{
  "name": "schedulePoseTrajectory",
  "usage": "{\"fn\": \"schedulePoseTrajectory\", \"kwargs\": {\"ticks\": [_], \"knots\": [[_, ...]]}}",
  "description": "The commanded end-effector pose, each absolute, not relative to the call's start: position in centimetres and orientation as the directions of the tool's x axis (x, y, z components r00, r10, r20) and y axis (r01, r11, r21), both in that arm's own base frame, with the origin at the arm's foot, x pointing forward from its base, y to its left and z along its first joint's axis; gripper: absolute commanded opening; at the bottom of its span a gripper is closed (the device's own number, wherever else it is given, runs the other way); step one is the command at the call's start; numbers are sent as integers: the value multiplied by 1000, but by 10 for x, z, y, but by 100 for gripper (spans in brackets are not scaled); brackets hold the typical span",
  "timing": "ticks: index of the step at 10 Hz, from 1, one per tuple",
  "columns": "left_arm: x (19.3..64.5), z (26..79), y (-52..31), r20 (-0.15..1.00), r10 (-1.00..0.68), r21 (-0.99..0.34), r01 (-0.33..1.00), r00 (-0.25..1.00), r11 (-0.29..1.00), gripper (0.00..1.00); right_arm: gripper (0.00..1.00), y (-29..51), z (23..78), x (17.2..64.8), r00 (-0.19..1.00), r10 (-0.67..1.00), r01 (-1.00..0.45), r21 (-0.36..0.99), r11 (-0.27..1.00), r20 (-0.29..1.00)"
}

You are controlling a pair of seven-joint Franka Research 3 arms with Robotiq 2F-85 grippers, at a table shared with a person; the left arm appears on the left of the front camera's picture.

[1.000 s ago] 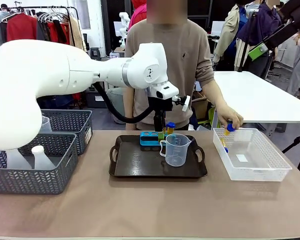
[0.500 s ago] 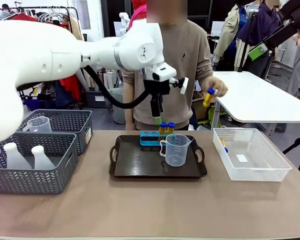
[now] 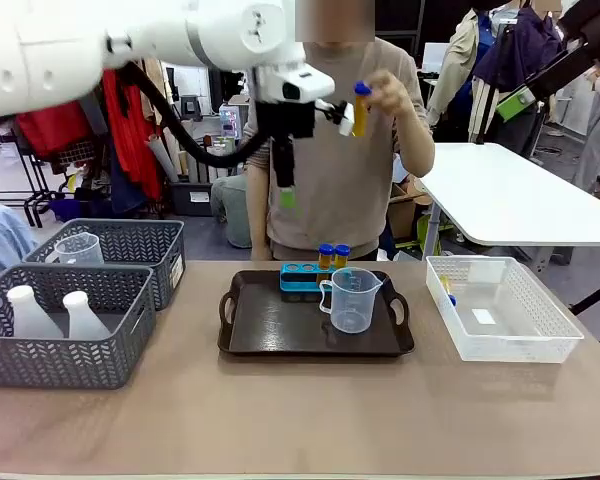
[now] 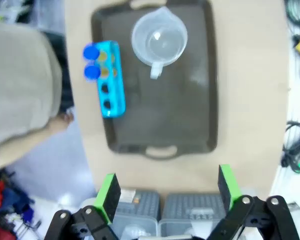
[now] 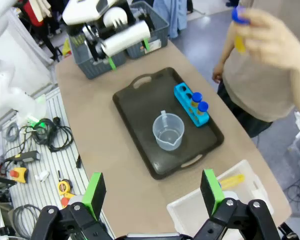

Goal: Prepare the laboratory tools.
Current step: Pick up one Small flask and place it on the Handle tray.

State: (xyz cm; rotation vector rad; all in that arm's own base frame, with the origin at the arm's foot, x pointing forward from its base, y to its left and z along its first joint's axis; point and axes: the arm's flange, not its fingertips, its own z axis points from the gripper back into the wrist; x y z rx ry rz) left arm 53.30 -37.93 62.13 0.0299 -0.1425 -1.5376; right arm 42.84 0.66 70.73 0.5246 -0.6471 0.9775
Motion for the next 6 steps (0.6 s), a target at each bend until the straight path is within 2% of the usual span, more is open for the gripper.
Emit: {"fn": "schedulePoseTrajectory", "kwargs": {"ticks": [1, 3, 5, 6], "knots": [[526, 653, -356, 42, -987, 162, 974, 155, 159, 100, 100, 8, 709, 428, 392, 579, -883, 115, 456, 715], [524, 690, -315, -17, -945, 236, 920, 327, 314, 100, 100, 8, 709, 428, 392, 579, -883, 115, 456, 715], [512, 707, -284, -83, -876, 209, 868, 474, 450, 100, 100, 8, 709, 428, 392, 579, -883, 115, 456, 715], [499, 717, -263, -74, -804, 287, 784, 590, 550, 100, 100, 8, 709, 428, 392, 579, -883, 115, 456, 715]]}}
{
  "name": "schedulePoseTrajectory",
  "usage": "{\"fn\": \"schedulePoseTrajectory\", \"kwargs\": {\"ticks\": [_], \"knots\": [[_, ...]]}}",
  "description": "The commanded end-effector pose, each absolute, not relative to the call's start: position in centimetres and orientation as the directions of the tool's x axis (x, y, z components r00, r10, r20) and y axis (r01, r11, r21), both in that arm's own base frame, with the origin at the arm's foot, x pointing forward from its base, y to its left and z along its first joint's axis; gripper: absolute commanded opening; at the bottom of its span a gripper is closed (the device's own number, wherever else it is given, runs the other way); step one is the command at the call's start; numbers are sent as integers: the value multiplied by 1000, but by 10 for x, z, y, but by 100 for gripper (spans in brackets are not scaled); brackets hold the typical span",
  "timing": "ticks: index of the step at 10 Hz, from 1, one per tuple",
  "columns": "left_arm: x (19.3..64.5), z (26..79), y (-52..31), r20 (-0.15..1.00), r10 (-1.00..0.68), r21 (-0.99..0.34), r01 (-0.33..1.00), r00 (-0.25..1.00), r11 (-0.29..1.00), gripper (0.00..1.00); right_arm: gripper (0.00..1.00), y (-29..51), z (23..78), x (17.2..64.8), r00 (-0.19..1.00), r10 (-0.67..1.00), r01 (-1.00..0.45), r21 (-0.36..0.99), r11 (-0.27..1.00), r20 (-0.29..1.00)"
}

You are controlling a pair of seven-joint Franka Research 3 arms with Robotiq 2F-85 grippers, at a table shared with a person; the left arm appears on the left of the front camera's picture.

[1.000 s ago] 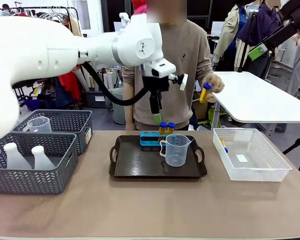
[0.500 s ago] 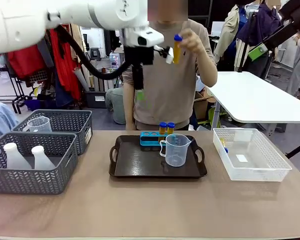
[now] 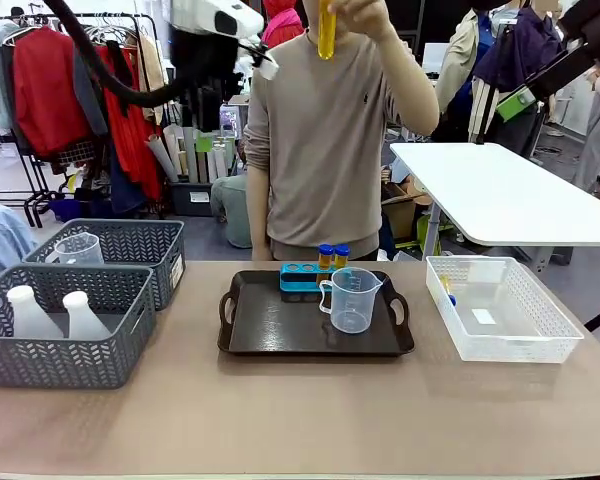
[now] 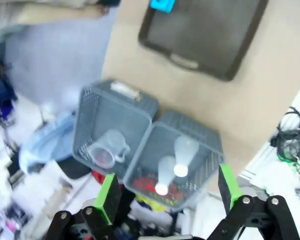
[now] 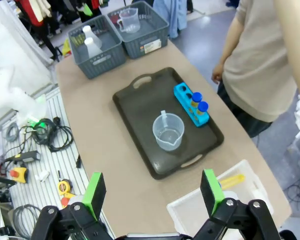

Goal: Prepare the laboratory tools.
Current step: Pick up one Small flask and place it on the Handle tray.

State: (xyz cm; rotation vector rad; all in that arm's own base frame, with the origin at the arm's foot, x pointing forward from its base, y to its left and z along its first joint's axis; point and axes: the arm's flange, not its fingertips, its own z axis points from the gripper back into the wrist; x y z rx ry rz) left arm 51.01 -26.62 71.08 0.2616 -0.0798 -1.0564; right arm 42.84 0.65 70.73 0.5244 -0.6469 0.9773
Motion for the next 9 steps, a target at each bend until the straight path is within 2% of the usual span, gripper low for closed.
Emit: {"fn": "schedulePoseTrajectory", "kwargs": {"ticks": [1, 3, 4, 5, 8, 9], "knots": [[490, 724, -242, -67, -742, 313, 720, 668, 620, 100, 100, 8, 709, 428, 392, 579, -883, 115, 456, 715], [478, 725, -223, -5, -699, 291, 670, 715, 683, 100, 100, 8, 709, 428, 392, 579, -883, 115, 456, 715], [487, 710, -236, 18, -818, 208, 798, 575, 565, 100, 100, 8, 709, 428, 392, 579, -883, 115, 456, 715], [488, 739, -225, -29, -716, 297, 690, 697, 660, 100, 100, 8, 709, 428, 392, 579, -883, 115, 456, 715], [487, 732, -229, -16, -736, 274, 711, 677, 648, 100, 100, 8, 709, 428, 392, 579, -883, 115, 456, 715], [475, 719, -223, -23, -652, 243, 637, 758, 732, 100, 100, 8, 709, 428, 392, 579, -883, 115, 456, 715]]}}
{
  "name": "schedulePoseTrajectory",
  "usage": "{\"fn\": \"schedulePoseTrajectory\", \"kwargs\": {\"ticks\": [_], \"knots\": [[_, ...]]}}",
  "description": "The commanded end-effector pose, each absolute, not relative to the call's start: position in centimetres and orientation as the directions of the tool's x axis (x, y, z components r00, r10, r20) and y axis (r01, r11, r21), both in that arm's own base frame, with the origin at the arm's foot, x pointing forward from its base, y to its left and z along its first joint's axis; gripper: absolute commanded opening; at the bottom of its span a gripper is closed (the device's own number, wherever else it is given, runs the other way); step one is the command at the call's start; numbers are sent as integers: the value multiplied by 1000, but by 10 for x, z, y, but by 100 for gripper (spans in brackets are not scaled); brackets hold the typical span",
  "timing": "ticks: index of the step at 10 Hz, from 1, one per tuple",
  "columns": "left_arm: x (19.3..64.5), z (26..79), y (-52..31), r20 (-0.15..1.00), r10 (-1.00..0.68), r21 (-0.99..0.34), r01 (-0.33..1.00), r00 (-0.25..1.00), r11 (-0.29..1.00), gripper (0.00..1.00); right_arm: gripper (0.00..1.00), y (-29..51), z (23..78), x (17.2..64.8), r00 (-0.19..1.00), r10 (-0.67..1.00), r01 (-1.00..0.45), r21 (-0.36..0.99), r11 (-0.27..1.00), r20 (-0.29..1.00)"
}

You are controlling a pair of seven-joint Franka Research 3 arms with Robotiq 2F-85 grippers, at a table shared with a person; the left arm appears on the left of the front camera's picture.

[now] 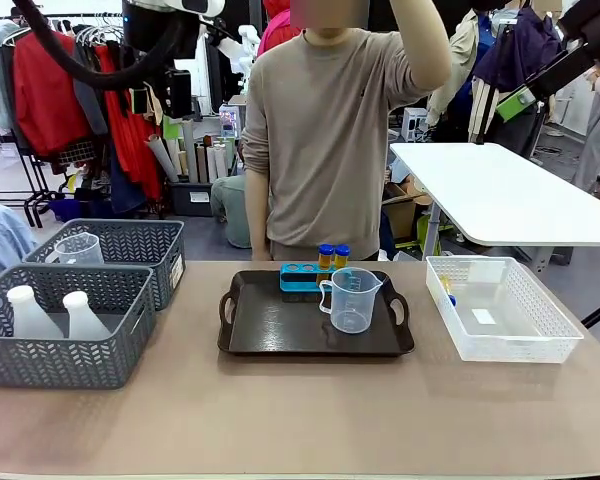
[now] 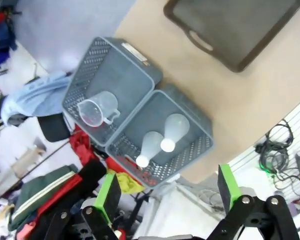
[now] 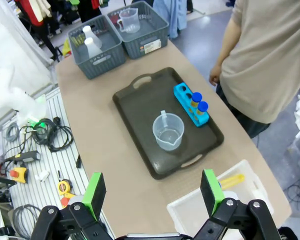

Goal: Prepare the laboratory tools.
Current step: Pick up one Small flask and place it on the Handle tray.

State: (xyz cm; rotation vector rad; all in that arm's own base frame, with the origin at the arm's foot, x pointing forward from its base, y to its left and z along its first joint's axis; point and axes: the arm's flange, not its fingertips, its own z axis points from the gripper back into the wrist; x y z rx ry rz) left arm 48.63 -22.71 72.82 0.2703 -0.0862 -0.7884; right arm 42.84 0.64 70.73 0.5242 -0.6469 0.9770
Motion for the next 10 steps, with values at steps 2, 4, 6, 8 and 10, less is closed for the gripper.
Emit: {"fn": "schedulePoseTrajectory", "kwargs": {"ticks": [2, 4, 6, 8, 10], "knots": [[452, 700, -178, 48, -540, 252, 513, 841, 821, 100, 100, 8, 709, 428, 392, 579, -883, 115, 456, 715], [427, 671, -136, 91, -409, 302, 366, 908, 880, 100, 100, 8, 709, 428, 392, 579, -883, 115, 456, 715], [410, 645, -98, 61, -302, 195, 286, 951, 938, 100, 100, 8, 709, 428, 392, 579, -883, 115, 456, 715], [405, 588, -52, 11, -223, 152, 219, 975, 964, 100, 100, 8, 709, 428, 392, 579, -883, 115, 456, 715], [412, 534, -35, 52, -172, 81, 168, 984, 982, 100, 100, 8, 709, 428, 392, 579, -883, 115, 456, 715]]}}
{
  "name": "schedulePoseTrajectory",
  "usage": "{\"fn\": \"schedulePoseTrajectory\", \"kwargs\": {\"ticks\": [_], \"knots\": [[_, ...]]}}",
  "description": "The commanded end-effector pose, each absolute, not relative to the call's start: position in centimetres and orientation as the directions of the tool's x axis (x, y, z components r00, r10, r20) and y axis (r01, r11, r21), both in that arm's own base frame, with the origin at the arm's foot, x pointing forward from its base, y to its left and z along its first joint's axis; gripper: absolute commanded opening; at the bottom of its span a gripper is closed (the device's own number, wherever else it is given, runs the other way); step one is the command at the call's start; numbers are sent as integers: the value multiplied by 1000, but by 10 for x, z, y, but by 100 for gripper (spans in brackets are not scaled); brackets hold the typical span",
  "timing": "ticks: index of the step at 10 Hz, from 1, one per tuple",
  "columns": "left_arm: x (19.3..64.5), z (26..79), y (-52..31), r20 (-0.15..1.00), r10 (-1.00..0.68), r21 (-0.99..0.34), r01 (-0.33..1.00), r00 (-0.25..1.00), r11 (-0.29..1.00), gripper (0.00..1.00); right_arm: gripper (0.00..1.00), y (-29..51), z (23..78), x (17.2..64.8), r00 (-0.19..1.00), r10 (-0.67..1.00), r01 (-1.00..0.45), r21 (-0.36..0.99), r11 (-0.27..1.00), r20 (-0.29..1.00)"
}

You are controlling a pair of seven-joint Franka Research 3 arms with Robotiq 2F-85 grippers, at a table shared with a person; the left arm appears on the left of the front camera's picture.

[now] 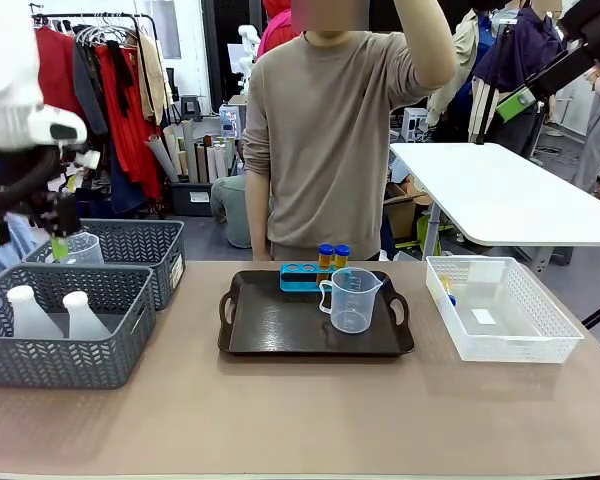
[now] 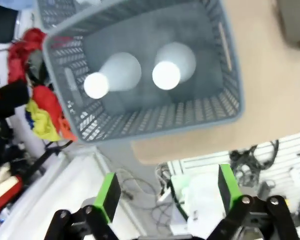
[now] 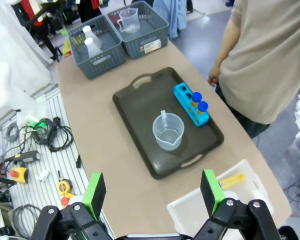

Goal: Prepare the laboratory tools.
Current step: Pick up one Small flask and place it on the Handle tray.

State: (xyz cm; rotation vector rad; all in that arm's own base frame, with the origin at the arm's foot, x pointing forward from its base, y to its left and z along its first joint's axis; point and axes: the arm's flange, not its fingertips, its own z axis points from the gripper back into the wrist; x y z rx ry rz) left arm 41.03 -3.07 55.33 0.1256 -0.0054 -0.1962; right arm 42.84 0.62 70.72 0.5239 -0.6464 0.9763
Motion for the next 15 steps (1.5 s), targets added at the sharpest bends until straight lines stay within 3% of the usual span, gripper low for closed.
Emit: {"fn": "schedulePoseTrajectory", "kwargs": {"ticks": [1, 4, 5, 6, 9, 10, 15], "knots": [[418, 514, -31, 51, -116, 34, 114, 992, 993, 100, 100, 8, 709, 428, 392, 579, -883, 115, 456, 715], [431, 505, -30, 79, -41, -28, 43, 996, 999, 100, 100, 8, 709, 428, 392, 579, -883, 115, 456, 715], [437, 536, -45, 109, -93, 50, 88, 990, 995, 100, 100, 8, 709, 428, 392, 579, -883, 115, 456, 715], [429, 492, -24, 42, -67, -19, 67, 997, 998, 100, 100, 8, 709, 428, 392, 579, -883, 115, 456, 715], [433, 505, -33, 62, -79, -8, 79, 995, 997, 100, 100, 8, 709, 428, 392, 579, -883, 115, 456, 715], [441, 499, -31, 104, -93, 30, 91, 990, 995, 100, 100, 8, 709, 428, 392, 579, -883, 115, 456, 715], [468, 457, -3, 82, -39, 0, 40, 996, 999, 100, 100, 8, 709, 428, 392, 579, -883, 115, 456, 715]]}}
